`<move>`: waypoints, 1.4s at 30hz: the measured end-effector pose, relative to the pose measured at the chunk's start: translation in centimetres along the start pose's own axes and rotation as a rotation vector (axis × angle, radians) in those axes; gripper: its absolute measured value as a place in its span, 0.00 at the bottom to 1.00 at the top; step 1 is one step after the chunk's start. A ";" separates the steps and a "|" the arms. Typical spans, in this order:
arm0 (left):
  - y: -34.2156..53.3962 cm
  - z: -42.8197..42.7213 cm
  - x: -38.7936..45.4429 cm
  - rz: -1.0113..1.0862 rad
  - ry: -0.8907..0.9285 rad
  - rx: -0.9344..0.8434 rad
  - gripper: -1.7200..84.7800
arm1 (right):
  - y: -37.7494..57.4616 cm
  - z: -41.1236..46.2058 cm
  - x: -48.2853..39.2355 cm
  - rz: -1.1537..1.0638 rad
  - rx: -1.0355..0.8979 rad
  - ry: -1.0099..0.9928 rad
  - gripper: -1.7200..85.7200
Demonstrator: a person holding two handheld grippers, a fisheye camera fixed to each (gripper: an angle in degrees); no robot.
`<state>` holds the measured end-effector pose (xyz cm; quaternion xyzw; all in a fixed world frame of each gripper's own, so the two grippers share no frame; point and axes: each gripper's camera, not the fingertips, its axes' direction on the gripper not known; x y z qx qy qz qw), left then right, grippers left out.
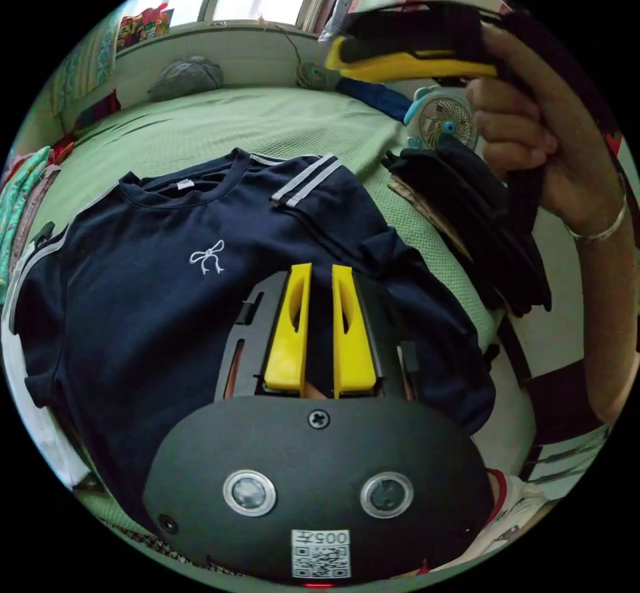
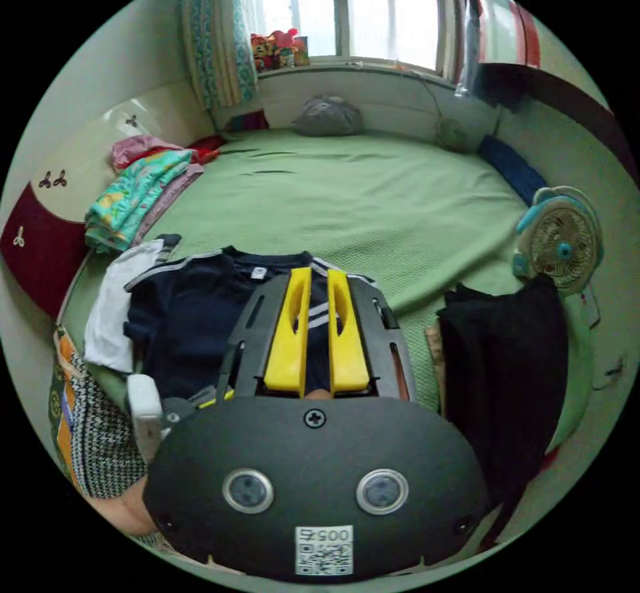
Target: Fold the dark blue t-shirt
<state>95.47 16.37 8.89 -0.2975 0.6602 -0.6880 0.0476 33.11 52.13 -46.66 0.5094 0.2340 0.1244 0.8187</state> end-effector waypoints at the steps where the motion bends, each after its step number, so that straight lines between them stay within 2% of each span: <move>1: -0.1 0.1 -0.3 -0.002 0.004 0.001 0.10 | 0.4 0.7 0.4 -0.008 -0.037 0.022 0.06; 9: -0.6 0.4 -2.8 -0.035 0.034 -0.005 0.10 | 4.8 5.8 -2.1 -0.155 -0.257 0.028 0.09; 12: -0.7 0.5 -3.6 -0.042 0.041 -0.012 0.10 | 5.7 7.5 -3.4 -0.171 -0.300 0.129 0.05; 14: -0.8 0.6 -4.1 -0.041 0.035 -0.028 0.09 | 6.2 7.1 -3.7 -0.182 -0.267 0.122 0.02; 18: -1.2 0.6 -4.8 -0.034 0.012 -0.059 0.09 | 6.8 6.7 -3.7 -0.154 -0.239 0.086 0.02; 21: -1.2 0.3 -5.7 -0.042 0.018 -0.062 0.09 | 7.1 7.6 -4.7 -0.248 -0.316 0.111 0.04; 26: -1.0 -0.9 -7.3 -0.067 0.054 -0.044 0.09 | 4.4 5.4 -7.0 -0.295 -0.242 0.028 0.08; 29: -0.9 -1.6 -8.2 -0.072 0.061 -0.043 0.09 | 2.0 6.6 -9.0 -0.325 -0.191 0.103 0.10; 32: -0.5 -2.8 -9.1 -0.085 0.060 -0.017 0.08 | -0.5 9.1 -10.9 -0.327 -0.194 0.088 0.11; 42: 0.0 -7.4 -12.9 -0.133 0.024 0.024 0.08 | -6.8 14.7 -13.6 -0.188 -0.207 0.096 0.07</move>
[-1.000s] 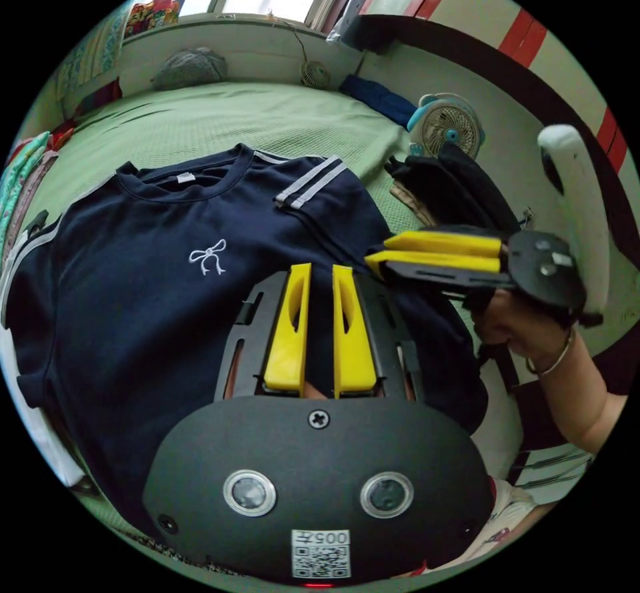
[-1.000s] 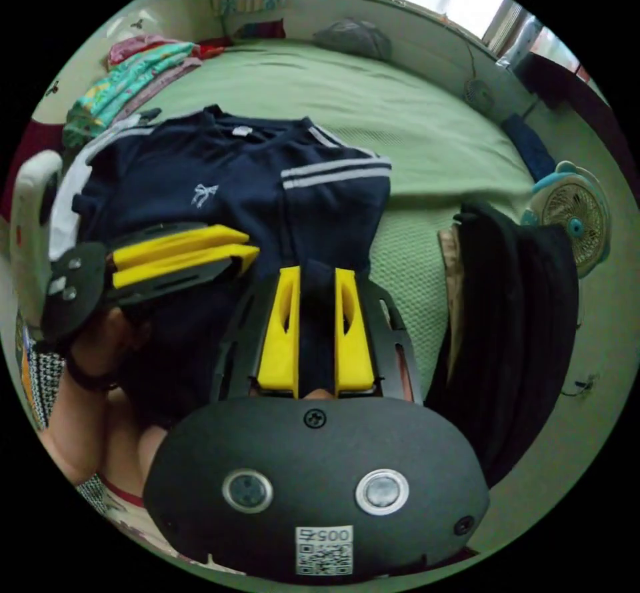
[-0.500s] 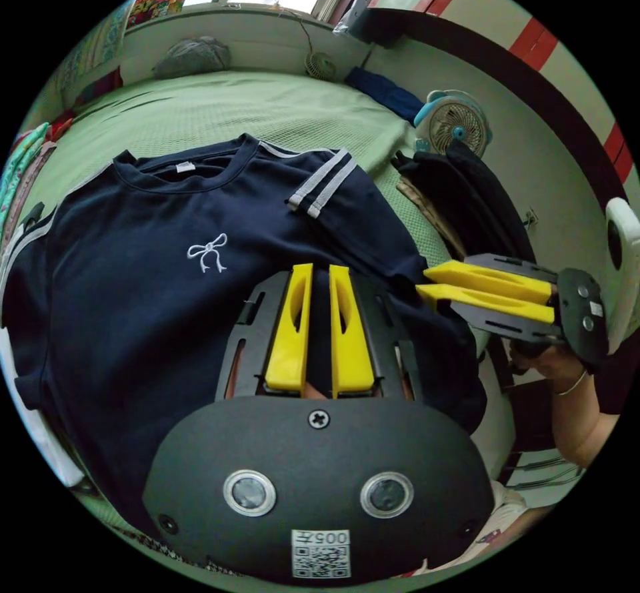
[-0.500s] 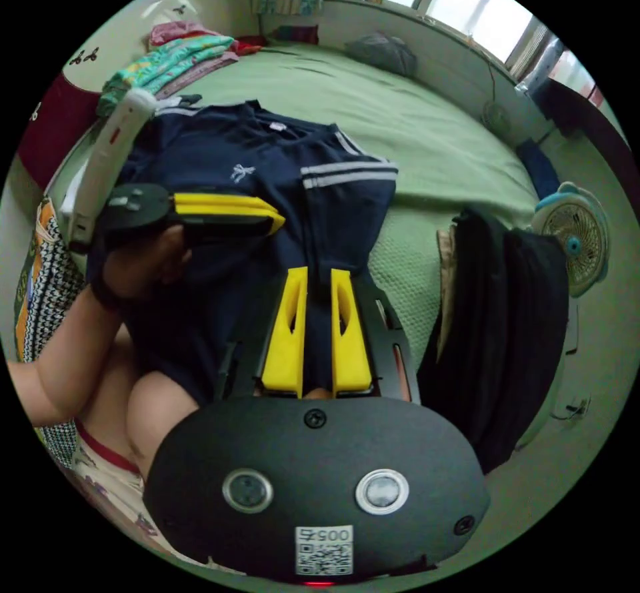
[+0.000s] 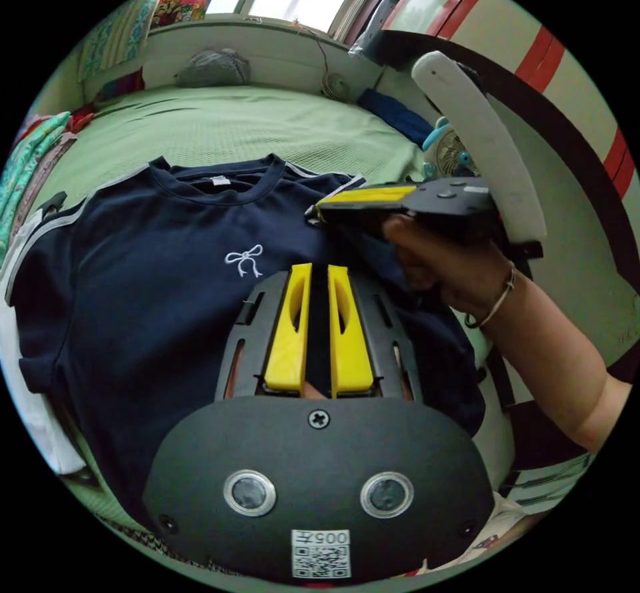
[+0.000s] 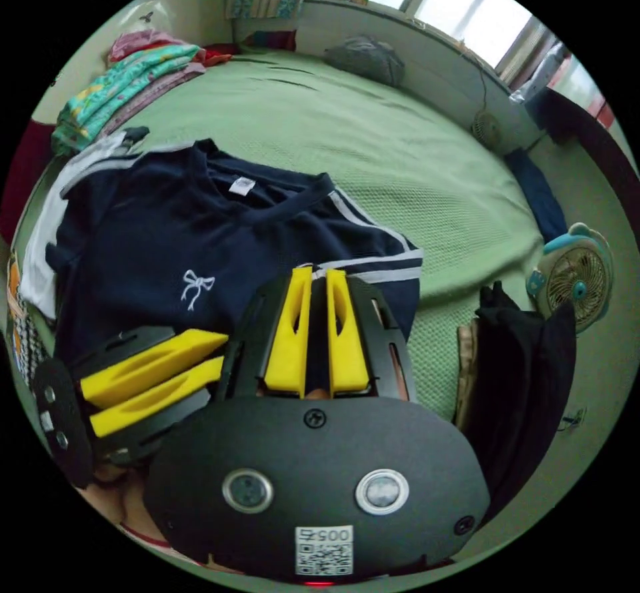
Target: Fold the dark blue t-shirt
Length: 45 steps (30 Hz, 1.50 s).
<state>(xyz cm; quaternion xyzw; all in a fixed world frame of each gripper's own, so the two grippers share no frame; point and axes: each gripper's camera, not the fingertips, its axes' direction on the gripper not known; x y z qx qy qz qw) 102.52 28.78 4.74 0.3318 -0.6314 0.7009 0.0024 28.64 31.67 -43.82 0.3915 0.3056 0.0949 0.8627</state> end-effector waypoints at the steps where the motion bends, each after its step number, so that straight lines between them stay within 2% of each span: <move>1: 0.1 -0.4 -0.5 -0.019 0.005 0.004 0.08 | -0.7 0.4 0.1 0.029 -0.010 -0.029 0.07; 3: 0.3 -1.1 -1.3 -0.051 0.012 0.013 0.08 | -1.4 1.3 -0.3 0.029 -0.071 -0.054 0.07; 8: 1.3 -4.4 -3.1 -0.107 0.030 0.056 0.08 | -0.4 -1.6 -2.5 0.020 -0.012 -0.070 0.10; 12: 3.5 -8.6 -5.5 -0.216 0.024 0.087 0.08 | 1.8 -2.5 -4.4 -0.008 -0.007 0.045 0.11; 14: 4.8 -10.6 -6.3 -0.239 -0.005 0.090 0.08 | 2.3 -0.5 -5.1 -0.043 -0.119 0.053 0.12; 18: 7.5 -15.3 -8.4 -0.265 -0.162 0.067 0.08 | 1.1 -2.2 -6.5 -0.072 -0.112 0.061 0.13; 22: 8.8 -19.2 -11.4 -0.335 -0.261 0.057 0.08 | -1.0 -6.4 -11.5 -0.177 0.018 -0.007 0.14; 29: 9.0 -22.9 -14.2 -0.367 -0.311 0.023 0.10 | -6.6 -10.3 -22.5 -0.352 0.110 -0.231 0.17; 36: 8.1 -24.0 -15.9 -0.372 -0.343 0.040 0.16 | -11.1 -10.8 -32.8 -0.566 0.124 -0.261 0.18; 40: 6.9 -23.4 -16.2 -0.361 -0.365 -0.010 0.14 | -12.4 -8.4 -37.0 -0.637 0.083 -0.200 0.16; 43: 6.5 -22.8 -16.1 -0.377 -0.408 -0.074 0.09 | -12.5 -6.7 -38.1 -0.658 0.068 -0.073 0.09; 45: 6.5 -22.8 -15.7 -0.372 -0.411 -0.092 0.08 | -12.4 -6.7 -37.7 -0.676 0.089 -0.061 0.03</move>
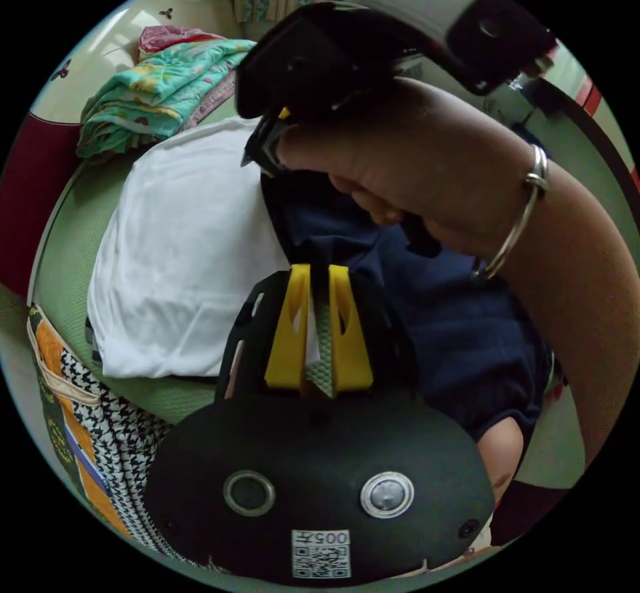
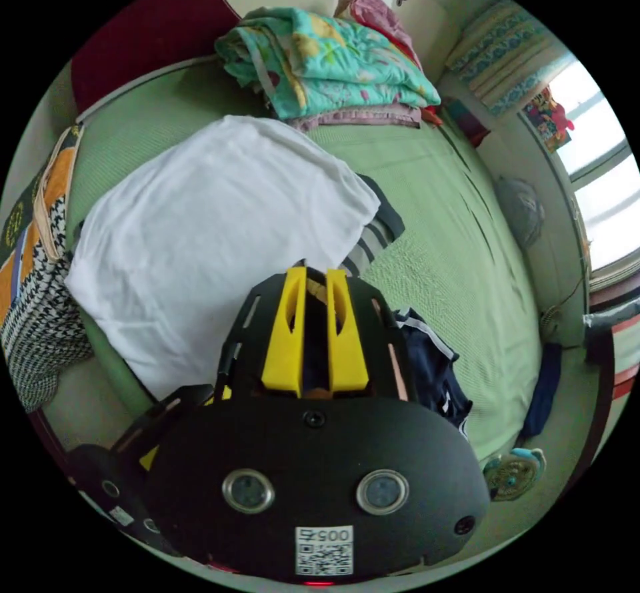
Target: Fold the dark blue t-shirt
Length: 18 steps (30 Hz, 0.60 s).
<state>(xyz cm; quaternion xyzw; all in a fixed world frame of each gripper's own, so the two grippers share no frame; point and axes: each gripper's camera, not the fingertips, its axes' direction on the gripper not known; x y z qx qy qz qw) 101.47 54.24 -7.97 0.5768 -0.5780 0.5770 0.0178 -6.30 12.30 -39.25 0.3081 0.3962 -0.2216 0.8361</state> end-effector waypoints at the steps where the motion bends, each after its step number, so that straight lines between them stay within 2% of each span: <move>1: 0.2 -0.3 0.3 0.006 0.001 -0.008 0.08 | 0.7 -0.7 0.7 0.013 0.045 -0.009 0.02; 7: 1.8 -3.7 2.4 0.069 -0.037 0.076 0.08 | 6.3 -3.5 7.5 0.188 0.125 -0.166 0.01; 13: 3.9 -5.6 5.4 0.139 0.005 0.052 0.07 | 14.6 -2.6 12.6 0.369 0.127 -0.237 0.03; 18: 5.0 -5.0 6.8 0.125 -0.048 -0.035 0.04 | 20.4 1.0 14.4 0.454 -0.043 -0.275 0.08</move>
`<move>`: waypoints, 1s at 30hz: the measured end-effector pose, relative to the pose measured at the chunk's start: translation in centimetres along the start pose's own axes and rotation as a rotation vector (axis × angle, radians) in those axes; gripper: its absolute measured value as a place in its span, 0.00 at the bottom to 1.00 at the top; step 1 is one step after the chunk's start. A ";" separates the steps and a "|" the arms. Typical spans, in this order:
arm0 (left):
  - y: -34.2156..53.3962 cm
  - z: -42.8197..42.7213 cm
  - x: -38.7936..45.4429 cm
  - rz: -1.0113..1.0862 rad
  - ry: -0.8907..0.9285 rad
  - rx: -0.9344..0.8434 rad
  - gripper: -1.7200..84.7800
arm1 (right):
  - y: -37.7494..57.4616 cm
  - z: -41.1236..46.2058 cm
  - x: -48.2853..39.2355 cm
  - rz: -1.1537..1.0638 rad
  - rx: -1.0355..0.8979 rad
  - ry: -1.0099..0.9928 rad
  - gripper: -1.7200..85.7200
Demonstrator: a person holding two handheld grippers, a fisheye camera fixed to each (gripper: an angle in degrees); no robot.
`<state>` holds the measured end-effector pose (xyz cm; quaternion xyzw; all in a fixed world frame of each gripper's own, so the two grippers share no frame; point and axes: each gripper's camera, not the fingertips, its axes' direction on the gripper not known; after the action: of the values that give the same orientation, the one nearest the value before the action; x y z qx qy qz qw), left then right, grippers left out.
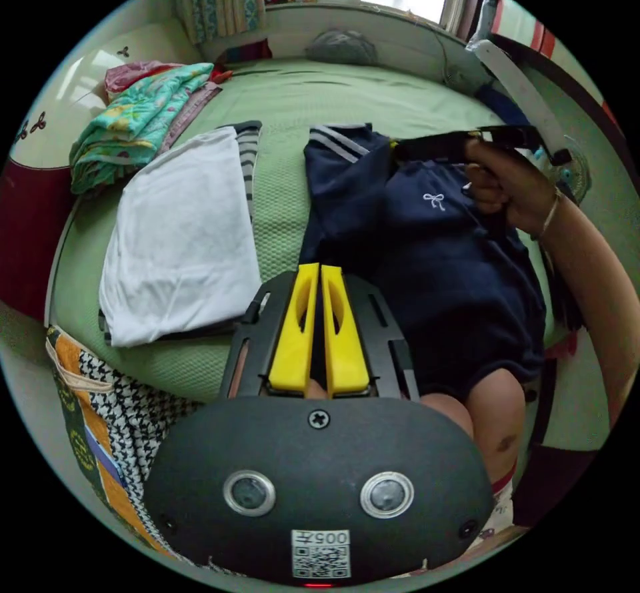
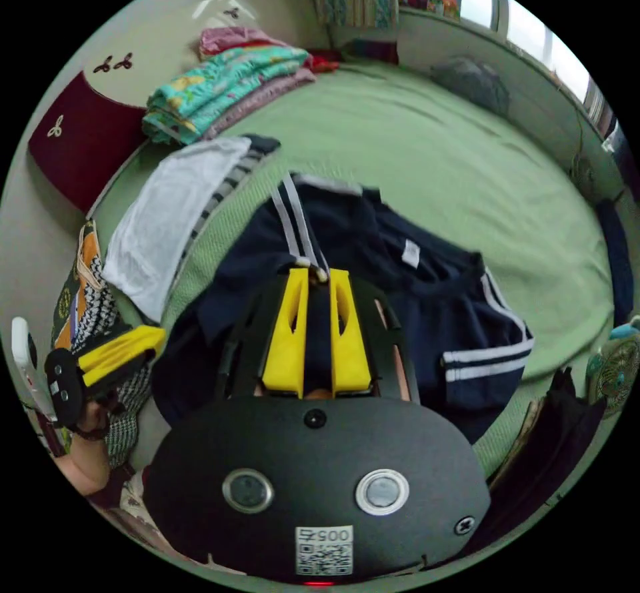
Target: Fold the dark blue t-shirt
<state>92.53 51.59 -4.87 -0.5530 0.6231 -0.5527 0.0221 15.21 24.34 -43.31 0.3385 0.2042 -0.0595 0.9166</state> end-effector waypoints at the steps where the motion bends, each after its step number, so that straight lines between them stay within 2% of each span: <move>1: 0.0 0.0 0.2 -0.001 0.015 -0.002 0.04 | 1.1 0.3 0.7 0.004 -0.002 0.037 0.09; 4: -0.5 -0.3 0.7 -0.010 0.039 0.010 0.05 | 3.1 -0.2 2.1 0.016 0.037 0.059 0.11; 11: -2.6 0.5 3.1 0.030 0.016 0.038 0.06 | 4.2 -1.5 2.5 -0.025 0.140 -0.036 0.11; 15: -3.2 3.0 3.4 0.052 -0.119 -0.043 0.04 | 3.9 0.6 1.5 -0.040 0.108 -0.031 0.11; 17: -2.7 3.3 2.8 0.090 -0.076 -0.014 0.03 | 3.7 3.4 1.3 -0.021 -0.006 -0.045 0.12; 19: -2.1 2.9 1.4 0.068 0.007 0.010 0.02 | 4.2 3.7 0.9 -0.040 0.052 0.007 0.12; 24: -1.3 2.0 0.7 0.055 0.031 0.020 0.02 | 5.9 3.2 1.5 0.035 0.050 -0.004 0.13; 27: 0.4 0.2 0.8 0.054 0.015 0.055 0.04 | 9.7 1.0 2.0 0.058 0.091 -0.026 0.13; 30: 2.9 -1.3 0.3 0.035 0.022 0.062 0.08 | 15.7 -1.9 2.5 0.062 0.121 0.075 0.14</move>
<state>89.61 51.60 -6.29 -0.5351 0.6153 -0.5773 0.0420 20.71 37.61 -36.27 0.4014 0.2239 -0.0308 0.8876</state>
